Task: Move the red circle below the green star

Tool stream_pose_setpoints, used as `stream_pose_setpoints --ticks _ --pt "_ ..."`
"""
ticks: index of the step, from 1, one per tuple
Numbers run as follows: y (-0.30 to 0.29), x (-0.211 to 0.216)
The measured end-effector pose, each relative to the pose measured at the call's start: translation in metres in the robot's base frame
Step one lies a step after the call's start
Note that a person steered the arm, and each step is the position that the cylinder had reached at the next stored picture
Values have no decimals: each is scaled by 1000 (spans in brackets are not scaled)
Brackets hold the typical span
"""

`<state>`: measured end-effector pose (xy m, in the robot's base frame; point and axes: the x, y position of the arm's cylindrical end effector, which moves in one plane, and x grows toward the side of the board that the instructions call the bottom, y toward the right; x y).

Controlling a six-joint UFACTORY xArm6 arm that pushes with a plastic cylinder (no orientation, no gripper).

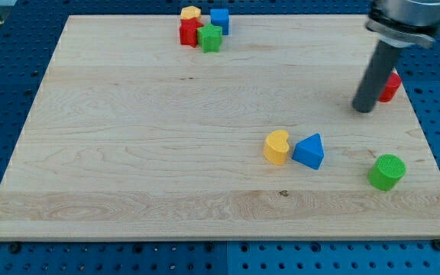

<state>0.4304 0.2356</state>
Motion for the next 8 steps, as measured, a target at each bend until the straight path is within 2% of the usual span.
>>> stream_pose_setpoints --ticks 1,2,4,5,6,7,8 --pt "49 1" --pt "68 -10" --pt "-31 -51" --pt "-49 -74" --pt "3 -70" --pt "6 -91" --pt "-65 -118"
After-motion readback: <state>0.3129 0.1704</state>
